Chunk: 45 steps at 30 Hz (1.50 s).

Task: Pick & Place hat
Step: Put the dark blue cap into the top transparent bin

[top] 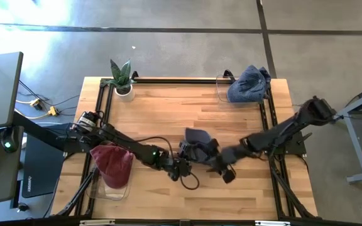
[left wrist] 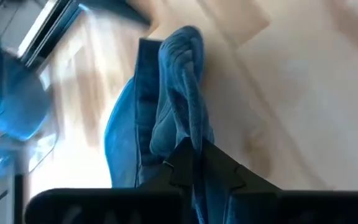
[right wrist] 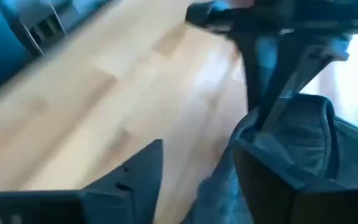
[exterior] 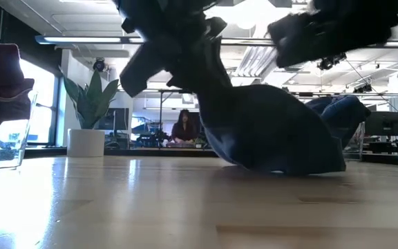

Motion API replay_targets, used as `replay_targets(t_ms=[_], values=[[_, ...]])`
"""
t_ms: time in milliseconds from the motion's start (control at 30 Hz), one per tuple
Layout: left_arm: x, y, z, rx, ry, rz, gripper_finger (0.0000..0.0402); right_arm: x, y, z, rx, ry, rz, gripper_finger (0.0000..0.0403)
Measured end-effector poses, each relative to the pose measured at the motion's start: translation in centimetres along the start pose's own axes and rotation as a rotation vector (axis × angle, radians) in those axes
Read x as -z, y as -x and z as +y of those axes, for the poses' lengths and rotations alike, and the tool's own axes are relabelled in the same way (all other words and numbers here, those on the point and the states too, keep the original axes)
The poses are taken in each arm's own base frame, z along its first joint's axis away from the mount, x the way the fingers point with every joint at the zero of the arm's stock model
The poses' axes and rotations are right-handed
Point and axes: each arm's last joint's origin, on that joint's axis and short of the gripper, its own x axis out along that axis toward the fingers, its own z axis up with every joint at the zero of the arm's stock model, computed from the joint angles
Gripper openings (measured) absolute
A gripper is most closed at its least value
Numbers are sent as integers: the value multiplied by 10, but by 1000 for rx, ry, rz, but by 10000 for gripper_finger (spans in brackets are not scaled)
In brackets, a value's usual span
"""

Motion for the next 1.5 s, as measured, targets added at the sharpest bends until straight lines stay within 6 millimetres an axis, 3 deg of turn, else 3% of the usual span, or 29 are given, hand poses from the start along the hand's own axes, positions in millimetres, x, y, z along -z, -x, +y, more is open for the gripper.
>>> replay_targets(t_ms=[100,233,367,500,600,700,867,1033,1100,1267,1500], values=[[2,0,0,-28,-9,28,19,5,-1,23,152,85,77,211],[1,1,-2,-26,-14,27,12,24,-13,45,302,62,144,217],[1,2,-3,-23,-15,33,3,49,-31,56,467,-57,199,213],[2,2,-3,-27,0,36,4,71,-53,62,507,-116,239,208],[2,2,-2,-29,1,38,4,76,-66,65,491,-68,227,186],[3,3,-2,-25,-5,47,4,72,-70,66,408,-5,210,131],[7,6,-5,118,-119,103,4,60,-55,55,156,31,242,13],[-9,23,-3,539,-169,3,4,32,-31,33,-129,-39,96,30],[-15,26,-2,616,-154,-62,4,27,-26,25,-194,-93,66,21],[-20,24,2,544,-143,-90,4,29,-25,19,-188,-121,74,7],[-17,21,7,507,-75,-47,4,16,1,24,-131,-210,42,105]])
